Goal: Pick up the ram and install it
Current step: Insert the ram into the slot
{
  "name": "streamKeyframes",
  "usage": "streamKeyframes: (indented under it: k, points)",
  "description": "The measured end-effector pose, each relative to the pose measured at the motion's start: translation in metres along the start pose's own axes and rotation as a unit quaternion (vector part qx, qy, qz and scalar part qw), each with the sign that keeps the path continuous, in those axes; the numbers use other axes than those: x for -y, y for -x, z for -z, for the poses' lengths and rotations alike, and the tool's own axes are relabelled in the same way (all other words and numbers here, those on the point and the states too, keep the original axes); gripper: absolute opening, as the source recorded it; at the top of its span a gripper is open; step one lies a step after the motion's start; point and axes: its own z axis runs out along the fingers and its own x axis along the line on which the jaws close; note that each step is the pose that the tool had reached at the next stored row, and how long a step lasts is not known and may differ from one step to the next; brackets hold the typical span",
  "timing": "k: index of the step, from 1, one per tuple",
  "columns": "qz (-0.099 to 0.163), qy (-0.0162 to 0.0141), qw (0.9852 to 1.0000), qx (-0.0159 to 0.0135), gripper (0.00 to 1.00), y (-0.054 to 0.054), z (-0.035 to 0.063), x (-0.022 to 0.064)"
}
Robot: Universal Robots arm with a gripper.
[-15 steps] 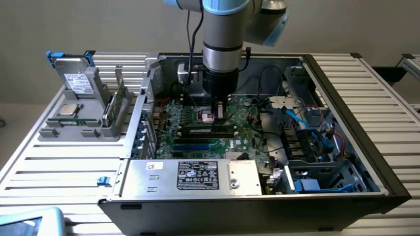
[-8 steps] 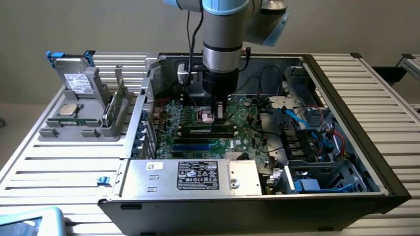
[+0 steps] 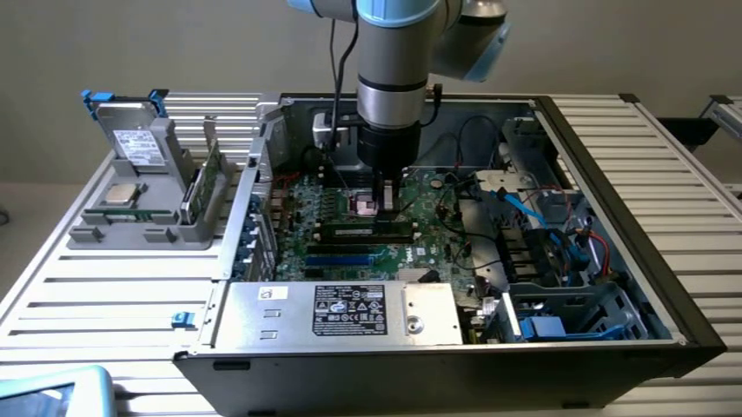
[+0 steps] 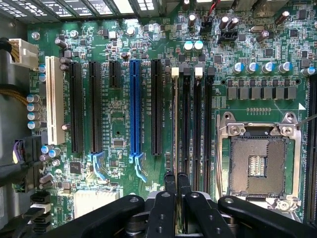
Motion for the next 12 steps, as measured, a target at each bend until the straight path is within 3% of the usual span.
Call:
streamKeyframes:
  k: [12]
  points:
    - [0.000, 0.0000, 1.0000, 0.0001, 0.14, 0.0001, -0.0013, 0.0000]
